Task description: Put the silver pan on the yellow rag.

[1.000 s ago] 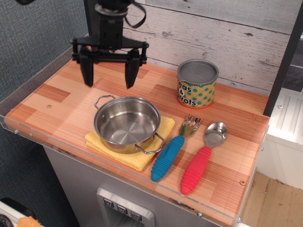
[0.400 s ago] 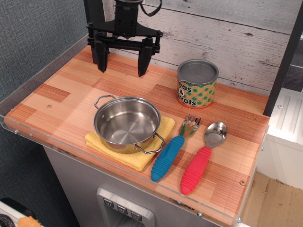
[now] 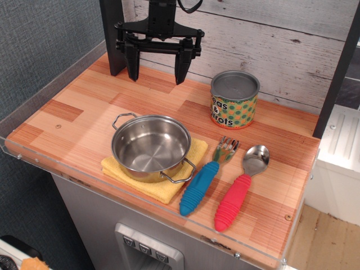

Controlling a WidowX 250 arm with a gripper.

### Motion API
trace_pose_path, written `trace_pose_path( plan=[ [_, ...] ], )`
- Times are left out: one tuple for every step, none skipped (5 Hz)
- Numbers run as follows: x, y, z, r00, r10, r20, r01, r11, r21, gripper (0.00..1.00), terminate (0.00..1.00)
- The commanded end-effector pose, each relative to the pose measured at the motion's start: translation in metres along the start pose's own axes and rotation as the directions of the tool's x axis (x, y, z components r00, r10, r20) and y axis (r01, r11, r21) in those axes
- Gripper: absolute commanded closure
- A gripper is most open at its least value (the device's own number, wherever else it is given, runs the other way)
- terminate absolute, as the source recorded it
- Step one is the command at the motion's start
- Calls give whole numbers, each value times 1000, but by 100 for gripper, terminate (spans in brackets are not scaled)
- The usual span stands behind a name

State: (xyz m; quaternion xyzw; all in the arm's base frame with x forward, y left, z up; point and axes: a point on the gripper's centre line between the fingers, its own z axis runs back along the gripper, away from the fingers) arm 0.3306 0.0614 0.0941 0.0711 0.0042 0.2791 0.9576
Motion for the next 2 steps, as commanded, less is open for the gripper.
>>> trace_pose_path(
  plan=[
    [21,11,12,992,127,5,-127,990,-58,0,0],
    [21,11,12,992,127,5,-127,990,-58,0,100]
  ],
)
